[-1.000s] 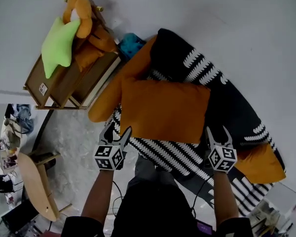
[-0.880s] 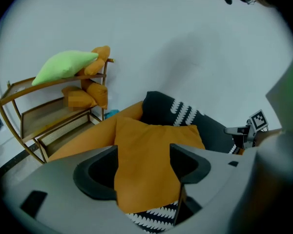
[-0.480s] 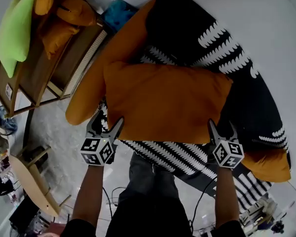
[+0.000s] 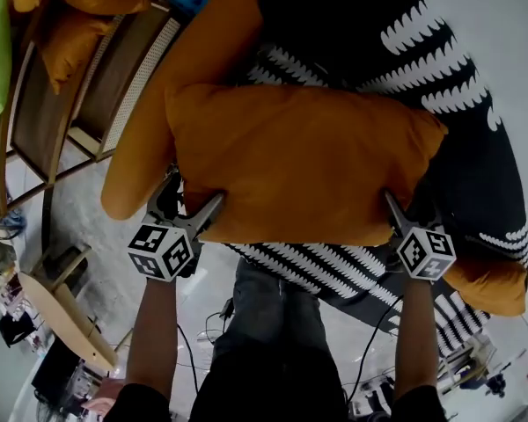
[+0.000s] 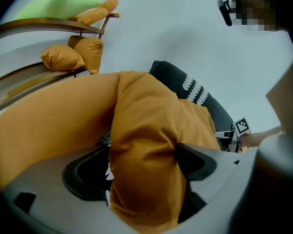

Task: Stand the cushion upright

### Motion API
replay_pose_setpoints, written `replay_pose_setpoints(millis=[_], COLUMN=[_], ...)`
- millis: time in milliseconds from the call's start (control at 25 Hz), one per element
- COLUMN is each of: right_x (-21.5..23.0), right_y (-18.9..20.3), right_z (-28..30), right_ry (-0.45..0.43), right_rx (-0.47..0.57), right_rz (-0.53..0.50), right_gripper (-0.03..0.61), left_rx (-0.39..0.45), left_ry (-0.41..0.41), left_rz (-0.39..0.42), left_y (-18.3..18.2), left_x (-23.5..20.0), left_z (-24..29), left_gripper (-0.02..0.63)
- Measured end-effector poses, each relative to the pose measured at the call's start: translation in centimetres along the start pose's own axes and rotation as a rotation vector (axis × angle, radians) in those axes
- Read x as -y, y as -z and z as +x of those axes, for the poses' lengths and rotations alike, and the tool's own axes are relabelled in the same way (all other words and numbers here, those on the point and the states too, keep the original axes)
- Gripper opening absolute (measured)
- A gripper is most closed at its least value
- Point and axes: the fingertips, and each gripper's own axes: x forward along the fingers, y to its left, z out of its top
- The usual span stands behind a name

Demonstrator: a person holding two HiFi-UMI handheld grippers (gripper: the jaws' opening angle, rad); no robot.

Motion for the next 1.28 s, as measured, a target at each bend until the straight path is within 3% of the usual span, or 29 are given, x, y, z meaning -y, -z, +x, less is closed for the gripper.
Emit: replay_pose_setpoints(millis=[360, 520, 680, 960, 1280], right_x=[-1.1, -4.0, -4.7, -5.8, -4.2], right_y=[1.1, 1.8, 2.0, 1.1, 3.1], right_z=[2.2, 2.8, 2.1, -1.4, -10.2], right_ry=[-0.075, -0.099, -0.086, -0.088, -0.028], right_rx=[-0.045, -0.021, 0.011, 0.116, 0.258], right_rz=[0.092, 0.115, 0.088, 0.103, 0.215], right_gripper=[0.456, 0.349, 0.278, 0.206, 0.190], left_rx=[-0.067, -0.064, -0.063, 0.043, 0.153], left_ry=[0.102, 0.109, 0.156, 0.139, 0.194], left_rz=[0.004, -0.022, 0.002, 0.049, 0.212], left_y=[0.3, 1.1, 0.8, -0.9, -3.1], left_x=[-0.5, -1.9, -0.9, 1.9, 9.4], left_z=[2.2, 1.6, 1.6, -0.8, -4.9], left_gripper=[0.454, 0.453, 0.327, 0.262, 0.264])
